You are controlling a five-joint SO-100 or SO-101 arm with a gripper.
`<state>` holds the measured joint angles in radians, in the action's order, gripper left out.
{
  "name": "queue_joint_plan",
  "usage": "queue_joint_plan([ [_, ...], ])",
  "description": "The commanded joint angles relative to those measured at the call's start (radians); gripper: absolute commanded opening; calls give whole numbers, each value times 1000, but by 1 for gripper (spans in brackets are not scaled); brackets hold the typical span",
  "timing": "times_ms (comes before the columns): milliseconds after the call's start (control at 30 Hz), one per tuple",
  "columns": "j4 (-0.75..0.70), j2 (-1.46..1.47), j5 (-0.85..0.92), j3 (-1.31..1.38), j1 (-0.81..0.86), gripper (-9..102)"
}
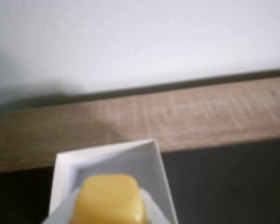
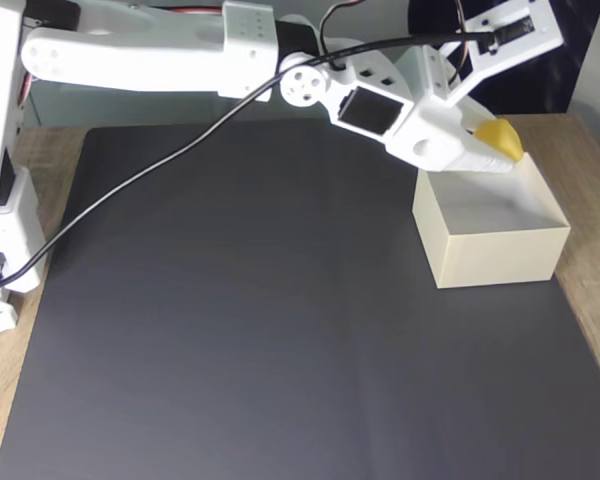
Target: Grasp a cube block and put it in the white box.
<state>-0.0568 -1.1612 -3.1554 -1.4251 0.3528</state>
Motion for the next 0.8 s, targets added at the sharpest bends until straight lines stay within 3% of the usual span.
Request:
queue_joint_plan([
  [0, 5, 3, 5, 51, -20, 0],
  [533, 9, 61, 0, 100, -46, 1],
  [767, 8, 83, 5, 127, -41, 20],
])
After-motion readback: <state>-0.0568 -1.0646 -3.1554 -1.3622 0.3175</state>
